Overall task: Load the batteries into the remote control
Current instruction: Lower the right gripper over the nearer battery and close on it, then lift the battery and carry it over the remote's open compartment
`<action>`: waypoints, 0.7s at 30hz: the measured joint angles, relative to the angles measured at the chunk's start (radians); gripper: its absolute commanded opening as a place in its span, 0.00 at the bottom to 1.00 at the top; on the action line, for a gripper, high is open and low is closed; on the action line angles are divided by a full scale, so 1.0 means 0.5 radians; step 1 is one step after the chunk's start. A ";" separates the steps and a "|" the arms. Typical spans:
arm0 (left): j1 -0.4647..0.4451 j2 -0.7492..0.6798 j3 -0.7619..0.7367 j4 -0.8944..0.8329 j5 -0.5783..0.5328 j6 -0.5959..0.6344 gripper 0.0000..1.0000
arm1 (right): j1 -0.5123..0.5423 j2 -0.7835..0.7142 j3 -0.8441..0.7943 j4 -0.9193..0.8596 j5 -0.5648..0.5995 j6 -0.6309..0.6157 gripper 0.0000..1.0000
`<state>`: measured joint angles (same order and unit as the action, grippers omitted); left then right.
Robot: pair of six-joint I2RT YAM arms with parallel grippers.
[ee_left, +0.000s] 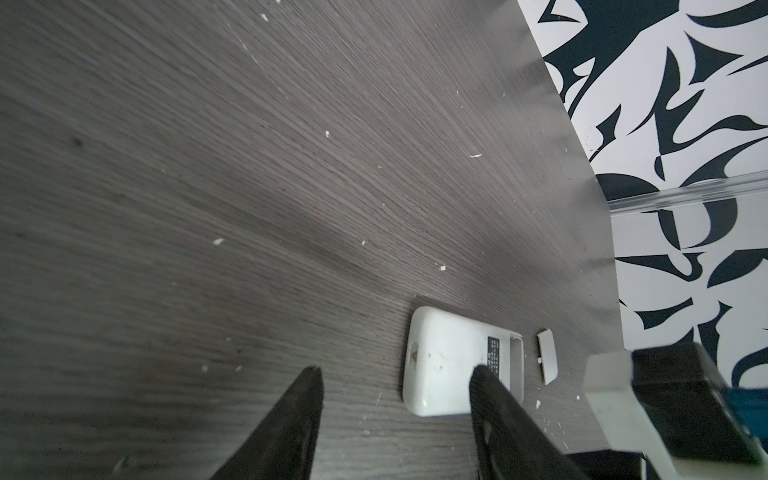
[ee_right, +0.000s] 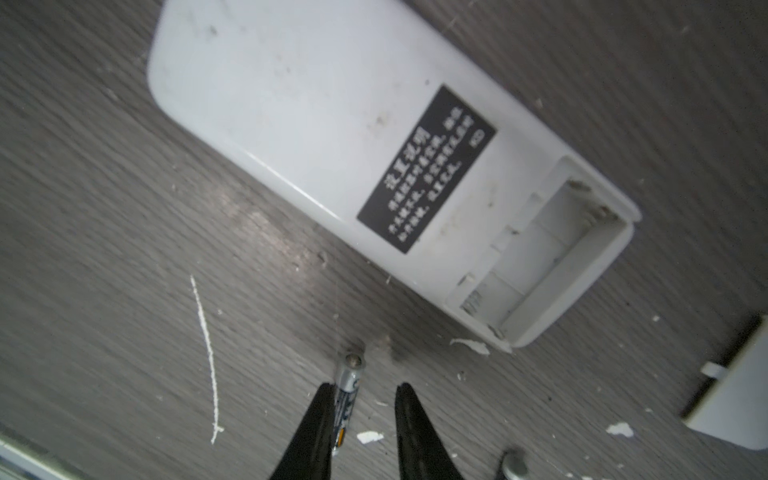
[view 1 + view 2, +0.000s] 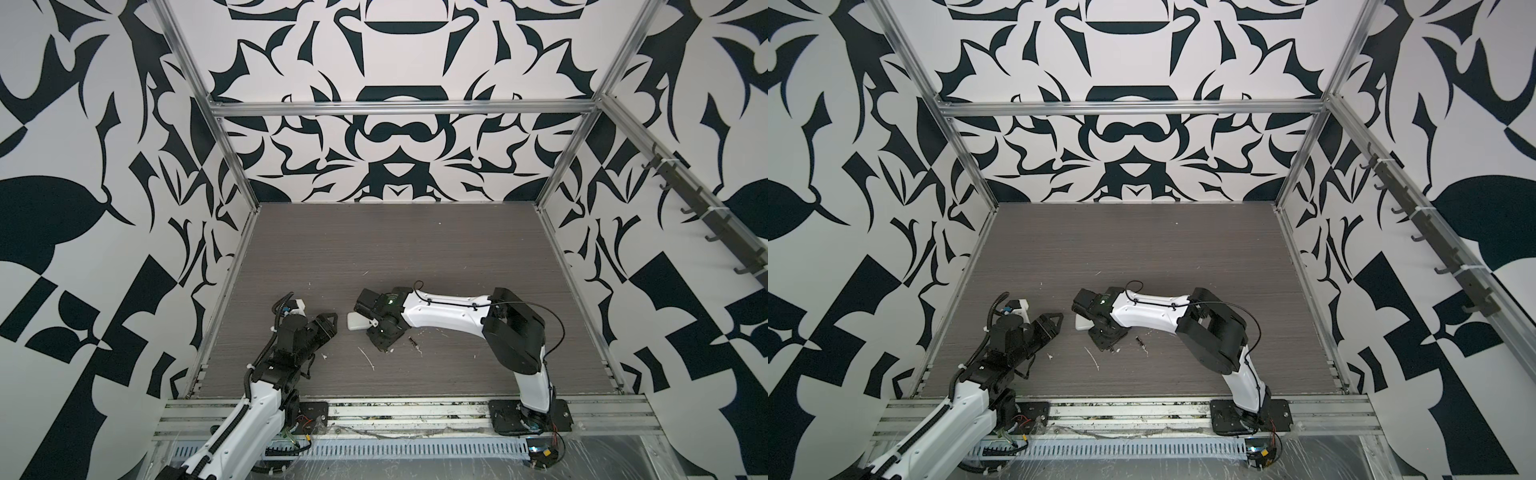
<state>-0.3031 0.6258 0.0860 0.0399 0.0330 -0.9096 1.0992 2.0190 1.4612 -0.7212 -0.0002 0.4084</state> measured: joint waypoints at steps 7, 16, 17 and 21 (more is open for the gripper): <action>0.000 -0.018 -0.007 -0.001 0.000 0.000 0.61 | 0.008 0.063 0.000 0.017 -0.014 0.015 0.27; 0.000 -0.048 -0.016 -0.006 0.000 0.002 0.61 | 0.010 0.060 -0.008 0.027 -0.005 0.024 0.18; 0.000 -0.048 -0.016 -0.007 0.000 0.001 0.61 | 0.010 0.058 -0.013 0.033 -0.005 0.026 0.16; 0.000 -0.040 -0.016 -0.006 0.001 0.003 0.61 | 0.014 0.043 -0.032 0.053 -0.005 0.023 0.07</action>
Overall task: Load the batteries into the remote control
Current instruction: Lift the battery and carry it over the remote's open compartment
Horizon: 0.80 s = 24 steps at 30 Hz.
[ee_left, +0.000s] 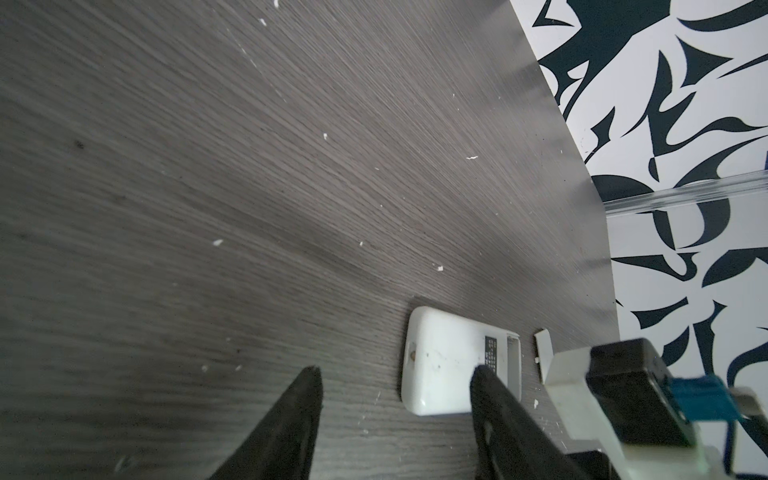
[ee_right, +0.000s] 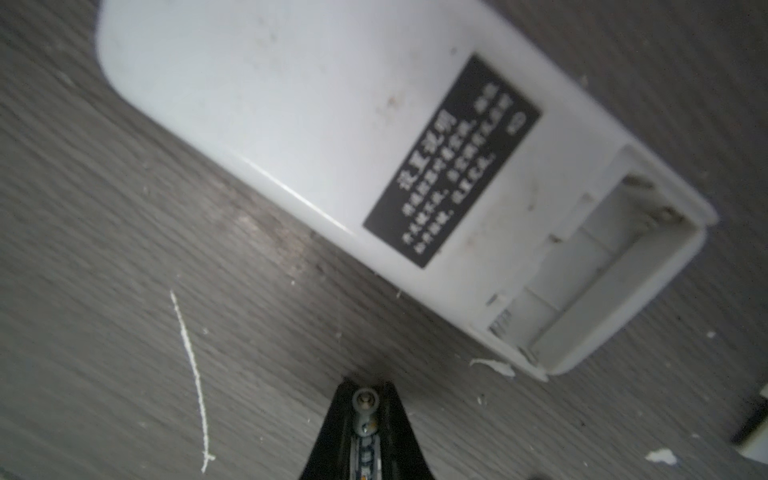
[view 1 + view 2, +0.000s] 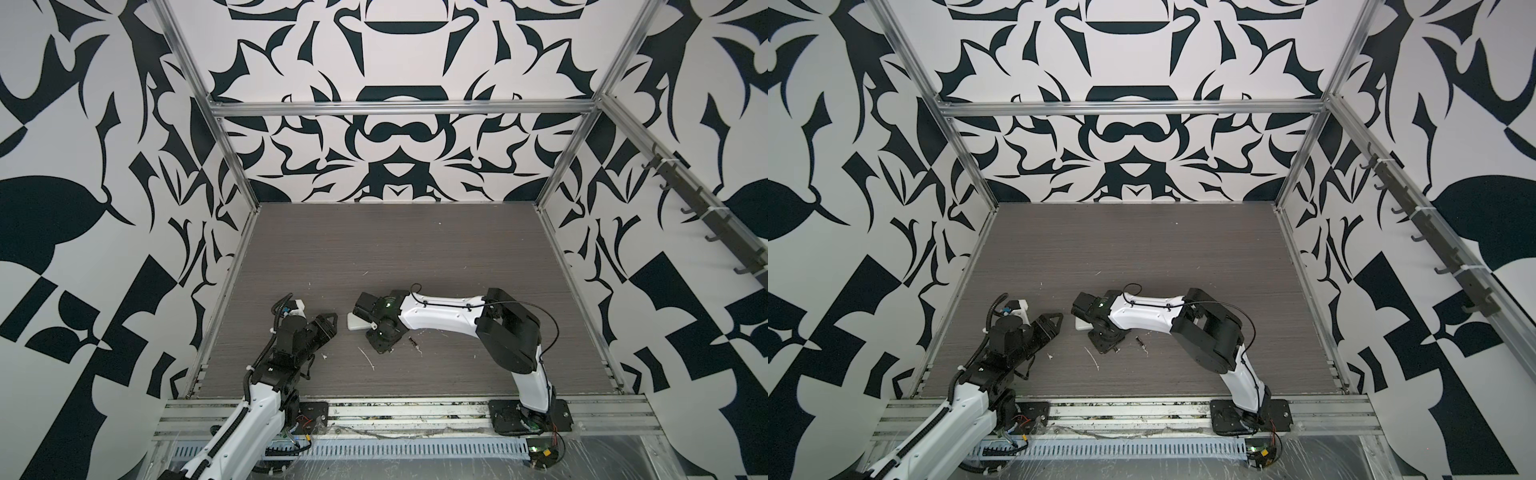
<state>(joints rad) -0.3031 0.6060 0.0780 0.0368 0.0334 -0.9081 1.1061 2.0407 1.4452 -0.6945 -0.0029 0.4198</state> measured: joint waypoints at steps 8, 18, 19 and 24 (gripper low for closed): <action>0.000 0.093 0.000 0.011 0.033 0.018 0.62 | 0.000 -0.045 -0.060 0.053 -0.016 0.001 0.00; 0.000 0.439 0.045 0.172 0.182 0.094 0.62 | -0.057 -0.291 -0.077 0.154 -0.018 0.001 0.00; 0.000 0.468 0.053 0.188 0.195 0.099 0.60 | -0.078 -0.318 -0.079 0.186 -0.018 0.002 0.00; 0.000 0.568 0.086 0.217 0.246 0.132 0.53 | -0.208 -0.378 -0.088 0.378 -0.015 0.017 0.00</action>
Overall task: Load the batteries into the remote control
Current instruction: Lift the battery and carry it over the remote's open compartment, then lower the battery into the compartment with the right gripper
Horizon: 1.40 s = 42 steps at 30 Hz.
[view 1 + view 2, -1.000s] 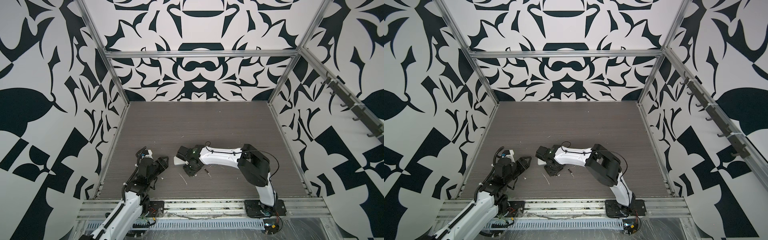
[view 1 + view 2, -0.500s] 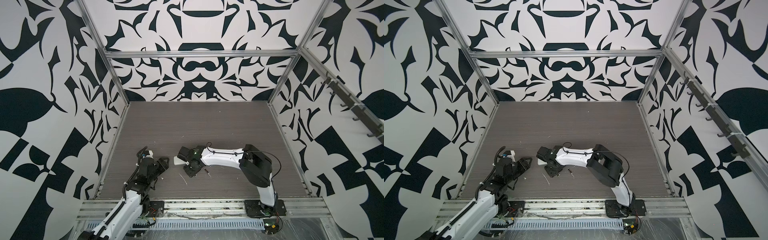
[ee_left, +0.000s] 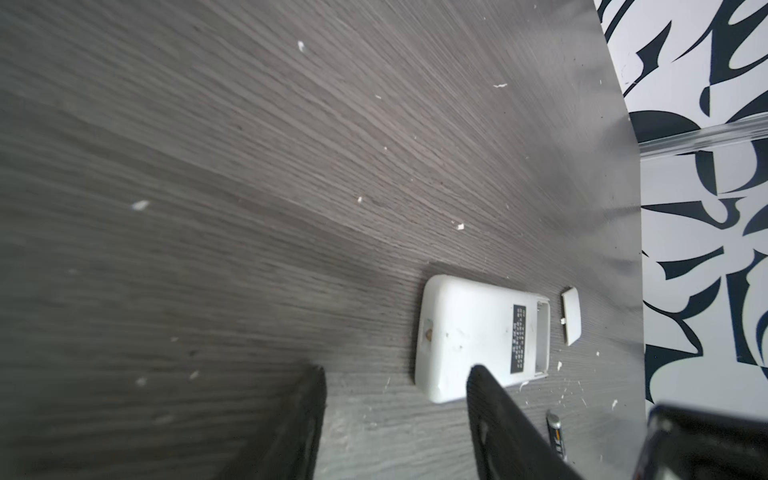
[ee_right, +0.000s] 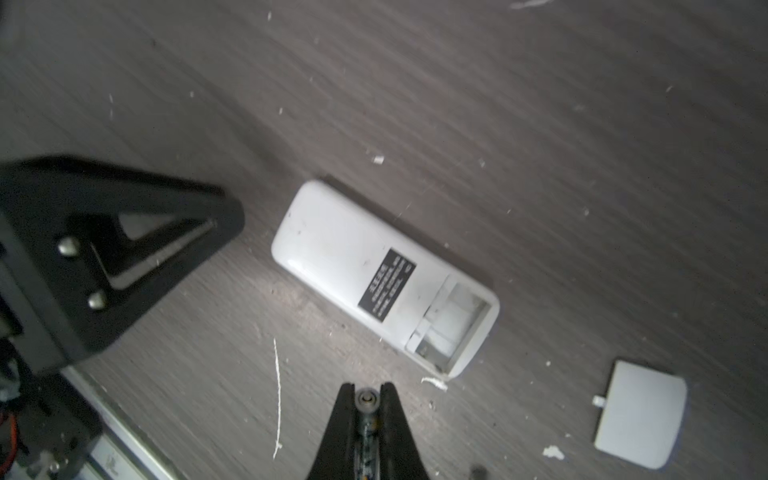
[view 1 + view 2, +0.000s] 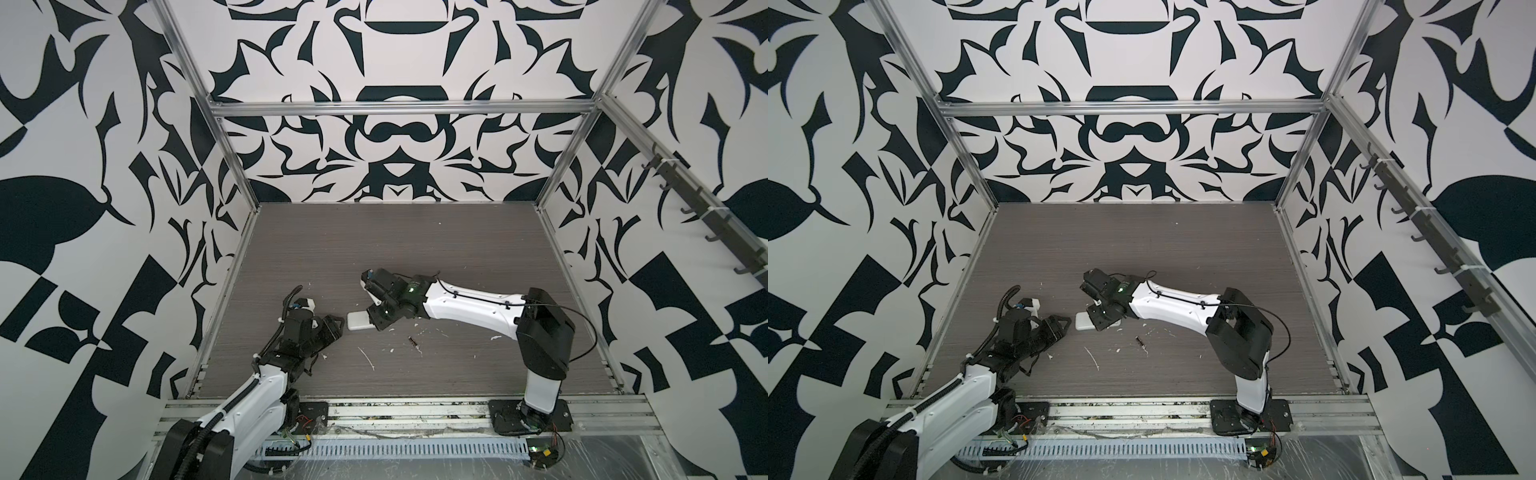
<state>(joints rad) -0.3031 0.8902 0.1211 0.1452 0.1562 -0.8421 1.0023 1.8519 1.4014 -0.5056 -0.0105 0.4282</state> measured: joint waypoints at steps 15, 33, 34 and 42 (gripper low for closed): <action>0.000 0.283 0.322 -0.160 0.110 0.120 0.42 | -0.130 0.000 -0.305 0.529 0.075 0.134 0.00; -0.001 0.458 0.370 -0.249 0.153 0.170 0.41 | -0.130 -0.042 -0.565 0.881 0.191 0.291 0.00; -0.002 0.462 0.375 -0.250 0.153 0.170 0.40 | -0.130 -0.047 -0.565 0.890 0.193 0.291 0.00; -0.032 0.526 0.394 -0.242 0.154 0.185 0.36 | -0.130 -0.050 -0.565 0.925 0.194 0.299 0.00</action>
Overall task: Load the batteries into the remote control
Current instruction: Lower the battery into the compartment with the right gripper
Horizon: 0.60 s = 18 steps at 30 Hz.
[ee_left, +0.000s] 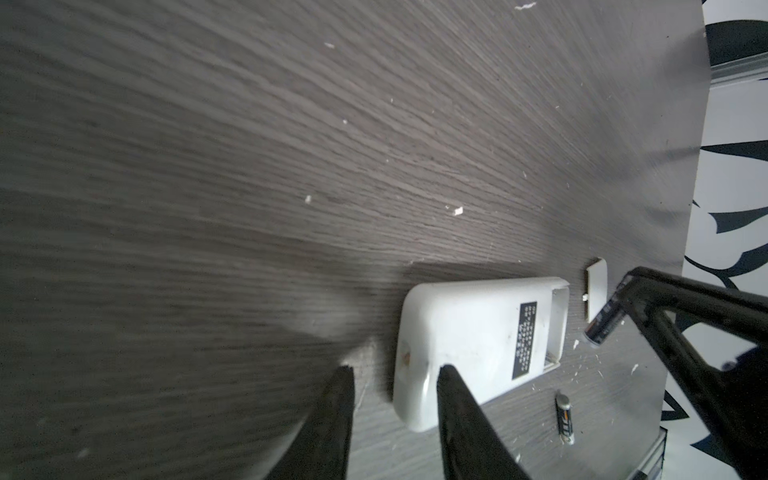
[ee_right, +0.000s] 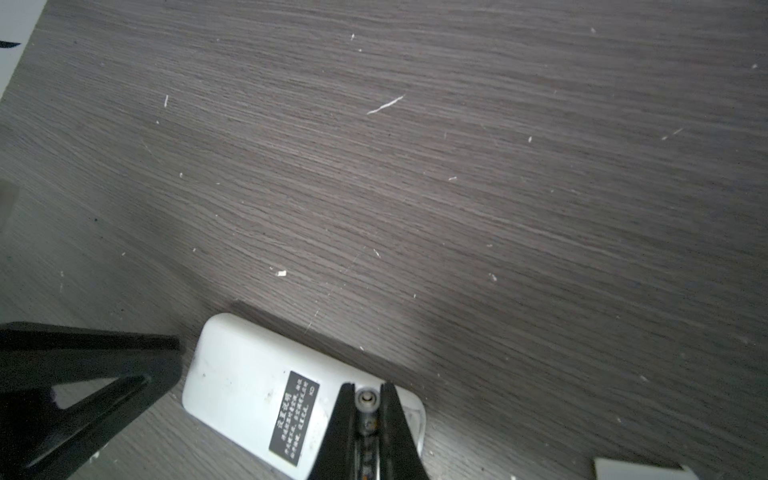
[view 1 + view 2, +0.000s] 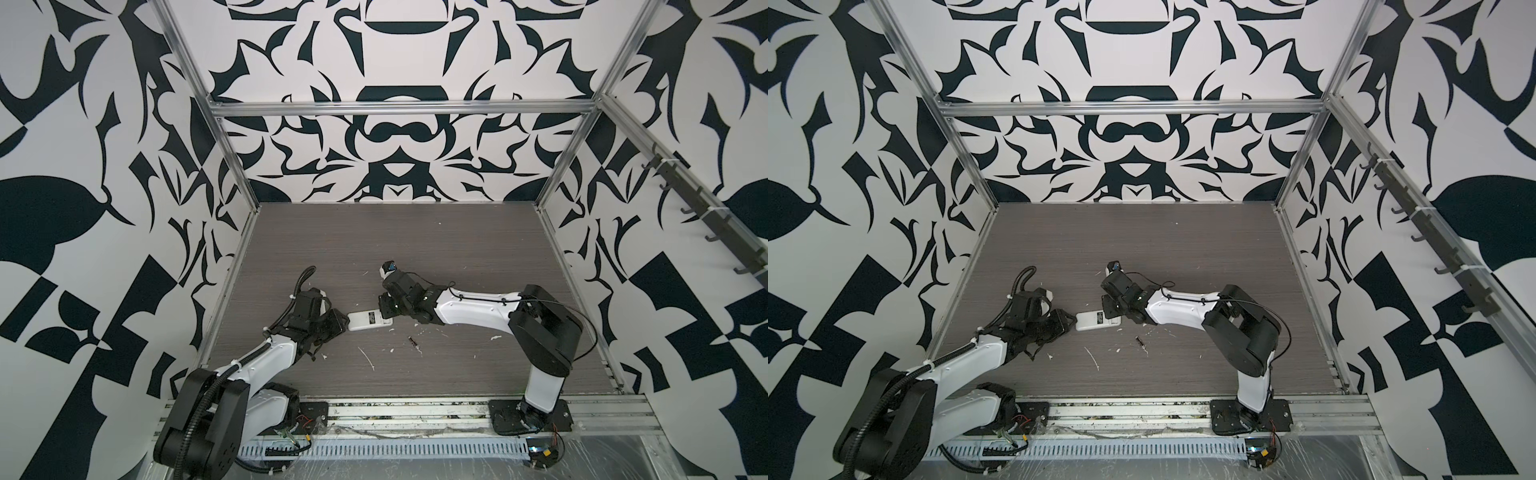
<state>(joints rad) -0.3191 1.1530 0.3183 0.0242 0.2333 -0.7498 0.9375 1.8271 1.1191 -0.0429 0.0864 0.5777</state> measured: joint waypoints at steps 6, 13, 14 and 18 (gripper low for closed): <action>-0.021 0.027 0.001 0.012 0.004 0.002 0.32 | 0.000 0.001 -0.004 0.031 0.000 0.024 0.00; -0.031 0.050 0.001 0.042 0.022 -0.001 0.28 | 0.000 0.002 -0.076 0.074 0.000 0.074 0.00; -0.031 0.053 0.001 0.048 0.024 -0.001 0.28 | 0.001 0.002 -0.085 0.076 0.000 0.079 0.00; -0.034 0.062 0.001 0.058 0.035 -0.002 0.27 | 0.001 0.002 -0.113 0.094 0.001 0.098 0.00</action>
<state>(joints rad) -0.3363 1.1839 0.3187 0.0532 0.2508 -0.7506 0.9379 1.8278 1.0626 0.0040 0.0868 0.6266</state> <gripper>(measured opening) 0.276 0.105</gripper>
